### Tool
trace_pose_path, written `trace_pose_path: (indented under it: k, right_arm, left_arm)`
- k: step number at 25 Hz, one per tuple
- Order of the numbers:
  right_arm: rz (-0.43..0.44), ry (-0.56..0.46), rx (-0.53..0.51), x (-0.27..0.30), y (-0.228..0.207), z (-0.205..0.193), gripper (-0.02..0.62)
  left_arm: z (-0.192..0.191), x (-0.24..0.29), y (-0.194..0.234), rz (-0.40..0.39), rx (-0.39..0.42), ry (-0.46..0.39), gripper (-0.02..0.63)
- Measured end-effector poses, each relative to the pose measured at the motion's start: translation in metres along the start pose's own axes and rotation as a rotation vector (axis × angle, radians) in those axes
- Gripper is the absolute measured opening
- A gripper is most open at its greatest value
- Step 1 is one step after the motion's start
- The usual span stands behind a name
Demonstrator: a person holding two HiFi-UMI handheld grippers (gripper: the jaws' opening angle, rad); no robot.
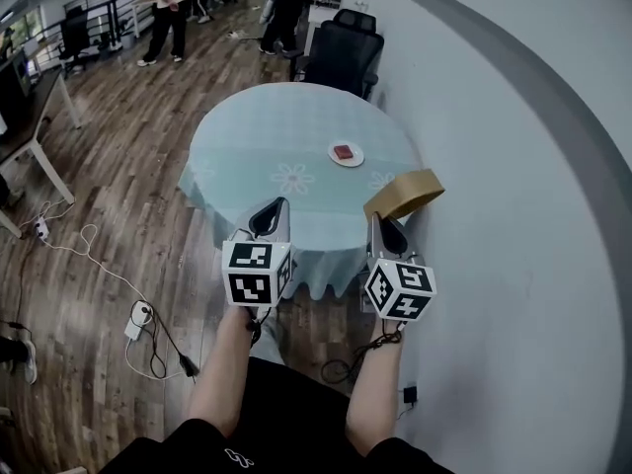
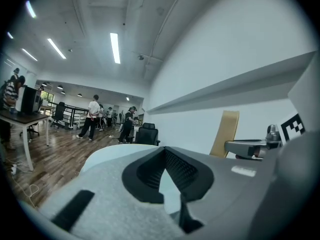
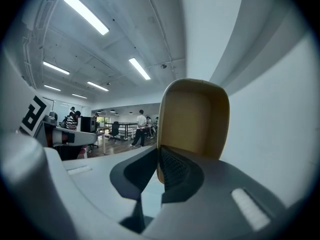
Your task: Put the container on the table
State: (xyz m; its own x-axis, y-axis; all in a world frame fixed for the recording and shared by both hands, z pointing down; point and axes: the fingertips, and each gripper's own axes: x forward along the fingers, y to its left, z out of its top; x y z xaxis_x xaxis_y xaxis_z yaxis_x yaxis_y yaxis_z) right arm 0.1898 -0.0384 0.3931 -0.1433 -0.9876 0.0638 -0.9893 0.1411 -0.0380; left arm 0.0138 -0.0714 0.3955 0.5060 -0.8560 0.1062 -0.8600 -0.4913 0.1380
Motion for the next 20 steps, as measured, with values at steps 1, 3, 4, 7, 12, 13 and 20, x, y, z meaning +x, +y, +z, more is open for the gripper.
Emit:
trace_pose_path:
  k: [1,3,4,7,12,13,20]
  right_arm:
    - [-0.013,0.001,0.012,0.016,-0.010,0.001,0.026]
    - [-0.038,-0.002,0.044,0.053,-0.027,0.007,0.026]
    - [-0.047,-0.003,0.058,0.074,-0.034,0.011,0.026]
    - [-0.050,0.016,0.081,0.138,-0.053,0.012,0.026]
    - [-0.039,0.071,0.103,0.238,-0.070,-0.001,0.026]
    - [-0.039,0.087,0.100,0.254,-0.072,-0.005,0.026]
    - [-0.032,0.234,0.050,0.335,-0.078,-0.046,0.026]
  left_arm:
    - [0.003,0.019,0.006,-0.005,0.006,0.010,0.002]
    - [0.013,0.058,0.019,-0.017,0.028,0.036,0.002]
    - [0.019,0.079,0.026,-0.026,0.046,0.053,0.002]
    - [0.026,0.147,0.047,-0.039,0.078,0.104,0.002]
    - [0.030,0.243,0.086,-0.045,0.091,0.159,0.002]
    - [0.028,0.258,0.094,-0.043,0.082,0.164,0.002]
    - [-0.029,0.316,0.165,0.021,-0.033,0.281,0.002]
